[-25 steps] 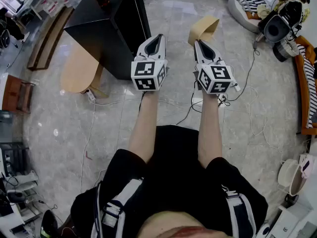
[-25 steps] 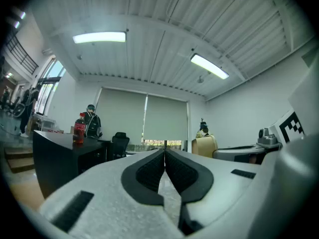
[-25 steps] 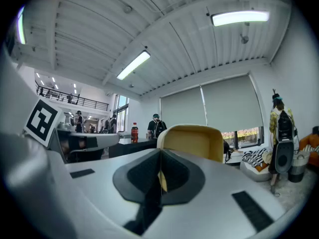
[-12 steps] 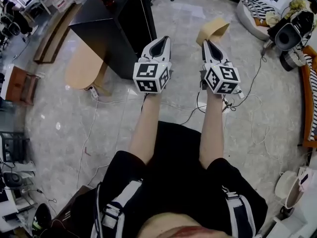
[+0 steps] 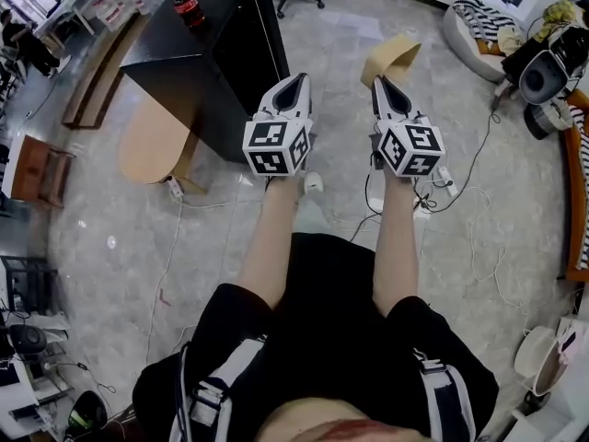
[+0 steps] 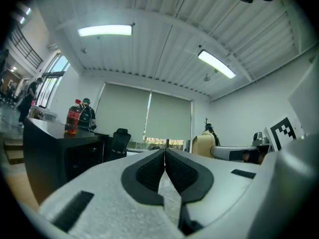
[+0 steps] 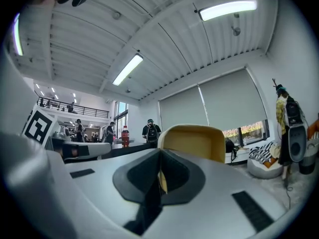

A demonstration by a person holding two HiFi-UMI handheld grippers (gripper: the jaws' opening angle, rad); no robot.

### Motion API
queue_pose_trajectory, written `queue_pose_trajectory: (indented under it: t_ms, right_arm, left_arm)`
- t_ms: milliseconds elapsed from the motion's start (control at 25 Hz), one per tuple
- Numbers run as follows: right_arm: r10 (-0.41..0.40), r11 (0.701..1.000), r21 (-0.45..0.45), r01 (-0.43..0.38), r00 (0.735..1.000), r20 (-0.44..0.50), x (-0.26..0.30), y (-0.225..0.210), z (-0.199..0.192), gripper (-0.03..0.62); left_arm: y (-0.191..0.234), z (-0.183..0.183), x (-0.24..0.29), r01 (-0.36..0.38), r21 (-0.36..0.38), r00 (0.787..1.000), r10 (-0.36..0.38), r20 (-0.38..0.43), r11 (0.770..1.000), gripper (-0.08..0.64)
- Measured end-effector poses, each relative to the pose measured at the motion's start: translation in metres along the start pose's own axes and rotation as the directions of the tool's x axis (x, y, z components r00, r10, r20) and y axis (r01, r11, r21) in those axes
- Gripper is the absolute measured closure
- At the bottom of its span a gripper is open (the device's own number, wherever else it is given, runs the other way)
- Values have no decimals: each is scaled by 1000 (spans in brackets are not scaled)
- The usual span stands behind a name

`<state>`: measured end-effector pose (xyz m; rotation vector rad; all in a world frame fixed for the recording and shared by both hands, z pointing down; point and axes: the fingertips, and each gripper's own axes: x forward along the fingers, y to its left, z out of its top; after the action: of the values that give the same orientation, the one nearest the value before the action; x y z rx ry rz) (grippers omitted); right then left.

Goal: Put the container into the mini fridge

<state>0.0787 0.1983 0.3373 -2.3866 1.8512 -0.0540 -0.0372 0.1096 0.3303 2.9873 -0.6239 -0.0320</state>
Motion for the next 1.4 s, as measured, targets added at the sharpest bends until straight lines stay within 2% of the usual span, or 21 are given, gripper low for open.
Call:
queue_pose_trajectory:
  t_ms: [160,360,520,720,880,1040,1240,1320,1400]
  right_arm:
    - [-11,1000,-10,11,1000,-16,46,-25,-6,577]
    - [-13,999,48,17,997,-71,113,-49,-30,578]
    - [-7,1000,16,9,991,-134,190,-58,-54,578]
    - [-5,1000,0,5,983,-182,283,-73,-72,577]
    - [-15,1000,-18,11,978,-209,320,-83,-85,578]
    - [-2,1000,-28,-5,970,-243,334,-97,-92,578]
    - [83,990,-85,-113,952,-293,355,-99,-84,578]
    - [136,973,-133,-187,937,-322,369,-91,-83,578]
    - [195,948,-169,-271,910,-366,380,-80,-86,578]
  left_arm:
    - [30,-7,46,-5,-33,1000,5,-1,999,549]
    - [73,-24,106,-27,-46,996,23,-86,999,549]
    - [126,-47,166,-39,-89,988,25,-149,995,549]
    - [179,-64,236,-33,-119,983,11,-185,992,549]
    - [204,-74,272,-26,-137,980,-1,-197,990,549]
    - [207,-83,289,-35,-141,977,3,-215,989,549]
    - [211,-74,303,-48,-134,979,20,-201,990,549]
    - [221,-69,304,-84,-132,980,58,-192,988,549]
    - [230,-67,302,-123,-124,976,97,-197,985,549]
